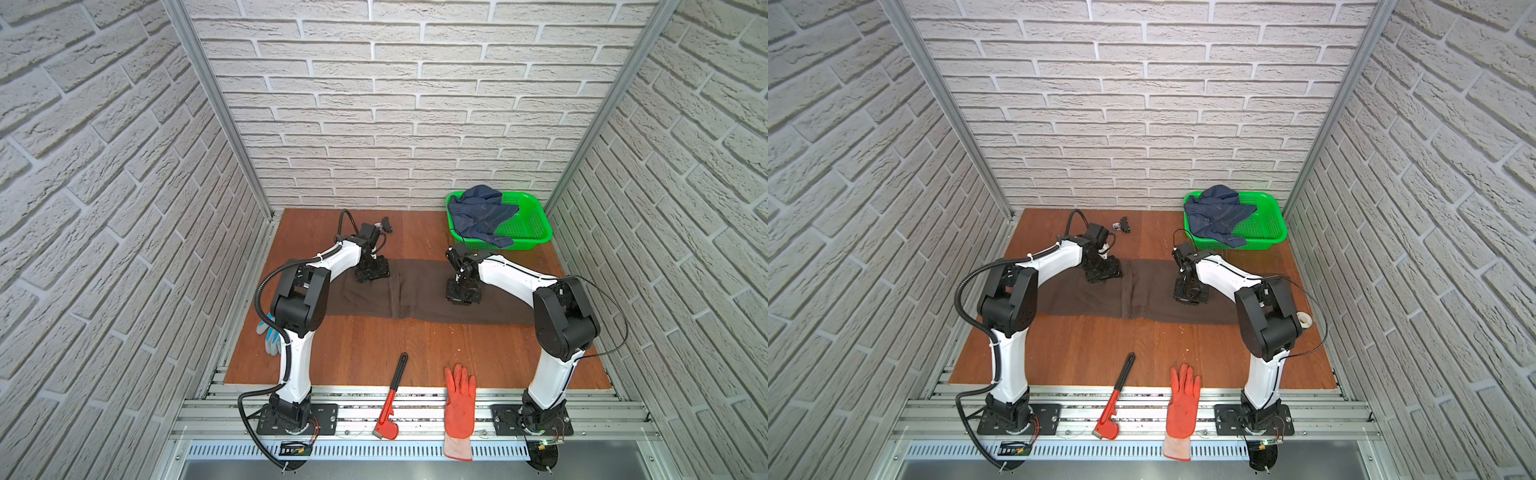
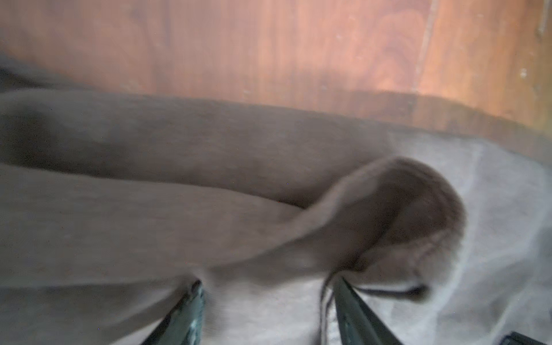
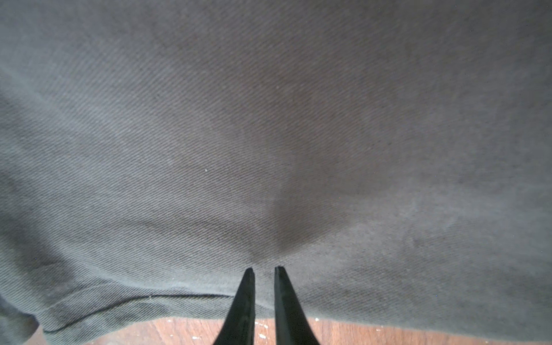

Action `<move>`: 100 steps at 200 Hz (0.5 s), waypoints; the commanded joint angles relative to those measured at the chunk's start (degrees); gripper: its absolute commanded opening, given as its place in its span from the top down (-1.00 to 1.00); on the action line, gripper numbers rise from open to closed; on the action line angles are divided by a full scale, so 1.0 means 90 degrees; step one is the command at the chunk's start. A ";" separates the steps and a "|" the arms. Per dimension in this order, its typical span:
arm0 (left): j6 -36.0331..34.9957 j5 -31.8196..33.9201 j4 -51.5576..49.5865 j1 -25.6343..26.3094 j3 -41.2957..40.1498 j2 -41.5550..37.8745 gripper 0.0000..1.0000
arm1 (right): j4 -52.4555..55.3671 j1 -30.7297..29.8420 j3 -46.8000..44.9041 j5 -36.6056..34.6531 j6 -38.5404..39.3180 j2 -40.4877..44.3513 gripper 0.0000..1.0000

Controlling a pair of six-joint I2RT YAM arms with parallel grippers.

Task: Fold and stack the trousers
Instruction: Smooth out the trousers at the center of the table.

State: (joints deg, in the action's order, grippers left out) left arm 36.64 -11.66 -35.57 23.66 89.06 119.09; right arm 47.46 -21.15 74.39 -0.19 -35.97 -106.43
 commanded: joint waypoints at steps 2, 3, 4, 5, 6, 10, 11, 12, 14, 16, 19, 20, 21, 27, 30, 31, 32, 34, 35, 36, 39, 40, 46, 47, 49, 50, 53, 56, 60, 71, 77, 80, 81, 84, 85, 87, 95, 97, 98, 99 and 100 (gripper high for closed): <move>-0.0105 0.0002 -0.0159 0.0106 0.0307 -0.0178 -0.43 | 0.0107 0.0041 -0.0043 -0.0045 0.0075 0.0152 0.69; -0.0106 0.0004 -0.0159 0.0106 0.0313 -0.0182 -0.43 | 0.0107 0.0043 -0.0043 -0.0051 0.0078 0.0149 0.69; -0.0106 0.0010 -0.0164 0.0106 0.0317 -0.0183 -0.43 | 0.0107 0.0044 -0.0048 -0.0049 0.0084 0.0148 0.69; -0.0106 0.0013 -0.0171 0.0106 0.0328 -0.0184 -0.43 | 0.0107 0.0044 -0.0050 -0.0049 0.0082 0.0147 0.69; -0.0106 0.0020 -0.0175 0.0106 0.0334 -0.0190 -0.43 | 0.0107 0.0045 -0.0051 -0.0048 0.0081 0.0146 0.69; -0.0114 0.0033 -0.0201 0.0105 0.0353 -0.0202 -0.44 | 0.0107 0.0058 -0.0053 -0.0048 0.0080 0.0146 0.69; -0.0115 0.0039 -0.0209 0.0096 0.0361 -0.0204 -0.44 | 0.0107 0.0057 -0.0053 -0.0053 0.0080 0.0151 0.69; -0.0121 0.0042 -0.0218 0.0101 0.0360 -0.0209 -0.44 | 0.0107 0.0056 -0.0053 -0.0055 0.0080 0.0149 0.69; -0.0125 0.0057 -0.0227 0.0104 0.0374 -0.0213 -0.44 | 0.0107 0.0060 -0.0060 -0.0059 0.0080 0.0147 0.69; -0.0138 0.0068 -0.0239 0.0105 0.0392 -0.0219 -0.44 | 0.0107 0.0063 -0.0062 -0.0058 0.0087 0.0146 0.69; -0.0145 0.0082 -0.0284 0.0110 0.0419 -0.0227 -0.44 | 0.0107 0.0073 -0.0057 -0.0065 0.0090 0.0151 0.69; -0.0145 0.0088 -0.0299 0.0108 0.0423 -0.0231 -0.44 | 0.0107 0.0074 -0.0060 -0.0061 0.0090 0.0149 0.69; -0.0141 0.0096 -0.0312 0.0112 0.0440 -0.0227 -0.43 | 0.0112 0.0079 -0.0061 -0.0064 0.0095 0.0147 0.69; -0.0154 0.0121 -0.0378 0.0104 0.0504 -0.0241 -0.44 | 0.0117 0.0098 -0.0062 -0.0076 0.0104 0.0151 0.69; -0.0160 0.0123 -0.0391 0.0113 0.0530 -0.0243 -0.44 | 0.0126 0.0103 -0.0062 -0.0077 0.0110 0.0152 0.69; -0.0163 0.0124 -0.0392 0.0119 0.0537 -0.0243 -0.44 | 0.0121 0.0108 -0.0062 -0.0077 0.0115 0.0149 0.69; -0.0169 0.0119 -0.0393 0.0122 0.0536 -0.0244 -0.44 | 0.0119 0.0106 -0.0062 -0.0077 0.0112 0.0148 0.69; -0.0171 0.0110 -0.0393 0.0119 0.0554 -0.0244 -0.44 | 0.0118 0.0119 -0.0067 -0.0077 0.0115 0.0146 0.69; -0.0173 0.0107 -0.0393 0.0117 0.0564 -0.0239 -0.44 | 0.0117 0.0126 -0.0070 -0.0077 0.0122 0.0146 0.69; -0.0174 0.0106 -0.0393 0.0121 0.0569 -0.0241 -0.44 | 0.0122 0.0129 -0.0071 -0.0077 0.0121 0.0151 0.69; -0.0175 0.0091 -0.0393 0.0121 0.0591 -0.0226 -0.44 | 0.0124 0.0140 -0.0072 -0.0079 0.0118 0.0155 0.69; -0.0175 0.0088 -0.0393 0.0118 0.0602 -0.0220 -0.44 | 0.0120 0.0146 -0.0072 -0.0078 0.0124 0.0156 0.69; -0.0188 0.0050 -0.0403 0.0123 0.0659 -0.0175 -0.44 | 0.0107 0.0166 -0.0082 -0.0077 0.0128 0.0156 0.69; -0.0191 0.0043 -0.0403 0.0119 0.0665 -0.0170 -0.44 | 0.0107 0.0169 -0.0082 -0.0077 0.0128 0.0156 0.69; -0.0194 0.0033 -0.0408 0.0124 0.0697 -0.0137 -0.44 | 0.0107 0.0176 -0.0082 -0.0077 0.0134 0.0156 0.69; -0.0189 0.0029 -0.0415 0.0124 0.0708 -0.0117 -0.44 | 0.0107 0.0179 -0.0082 -0.0077 0.0131 0.0156 0.69; -0.0193 0.0000 -0.0431 0.0125 0.0736 -0.0085 -0.44 | 0.0107 0.0186 -0.0083 -0.0070 0.0137 0.0152 0.69; -0.0194 -0.0035 -0.0448 0.0125 0.0786 -0.0021 -0.43 | 0.0107 0.0191 -0.0077 -0.0068 0.0138 0.0147 0.69; -0.0199 -0.0077 -0.0471 0.0134 0.0834 0.0035 -0.43 | 0.0107 0.0205 -0.0073 -0.0067 0.0139 0.0146 0.69; -0.0185 -0.0194 -0.0477 0.0181 0.0922 0.0169 -0.42 | 0.0110 0.0221 -0.0063 -0.0058 0.0148 0.0146 0.69; -0.0170 -0.0243 -0.0434 0.0233 0.0934 0.0203 -0.41 | 0.0116 0.0229 -0.0062 -0.0057 0.0149 0.0156 0.69; -0.0161 -0.0269 -0.0425 0.0245 0.0937 0.0220 -0.41 | 0.0117 0.0230 -0.0062 -0.0062 0.0149 0.0161 0.69; -0.0158 -0.0273 -0.0419 0.0248 0.0936 0.0227 -0.41 | 0.0117 0.0230 -0.0062 -0.0060 0.0153 0.0163 0.69; -0.0151 -0.0302 -0.0404 0.0270 0.0935 0.0239 -0.41 | 0.0117 0.0238 -0.0062 -0.0058 0.0152 0.0170 0.69; -0.0148 -0.0314 -0.0399 0.0276 0.0935 0.0242 -0.41 | 0.0117 0.0239 -0.0072 -0.0058 0.0150 0.0173 0.69; -0.0139 -0.0327 -0.0387 0.0285 0.0935 0.0246 -0.41 | 0.0117 0.0233 -0.0072 -0.0058 0.0149 0.0175 0.69; -0.0103 -0.0404 -0.0315 0.0320 0.0916 0.0232 -0.40 | 0.0122 0.0249 -0.0082 -0.0065 0.0158 0.0185 0.69; -0.0098 -0.0423 -0.0296 0.0333 0.0903 0.0227 -0.40 | 0.0126 0.0250 -0.0082 -0.0067 0.0158 0.0197 0.69; -0.0093 -0.0433 -0.0286 0.0341 0.0905 0.0231 -0.40 | 0.0126 0.0250 -0.0087 -0.0067 0.0158 0.0196 0.69; -0.0090 -0.0448 -0.0276 0.0340 0.0900 0.0233 -0.40 | 0.0126 0.0255 -0.0080 -0.0067 0.0158 0.0196 0.69; -0.0084 -0.0460 -0.0271 0.0350 0.0893 0.0229 -0.40 | 0.0127 0.0257 -0.0086 -0.0067 0.0158 0.0195 0.69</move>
State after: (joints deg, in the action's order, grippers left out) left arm 35.75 -13.04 -38.17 25.23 96.55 119.85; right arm 47.62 -19.22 74.39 -0.21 -35.11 -106.43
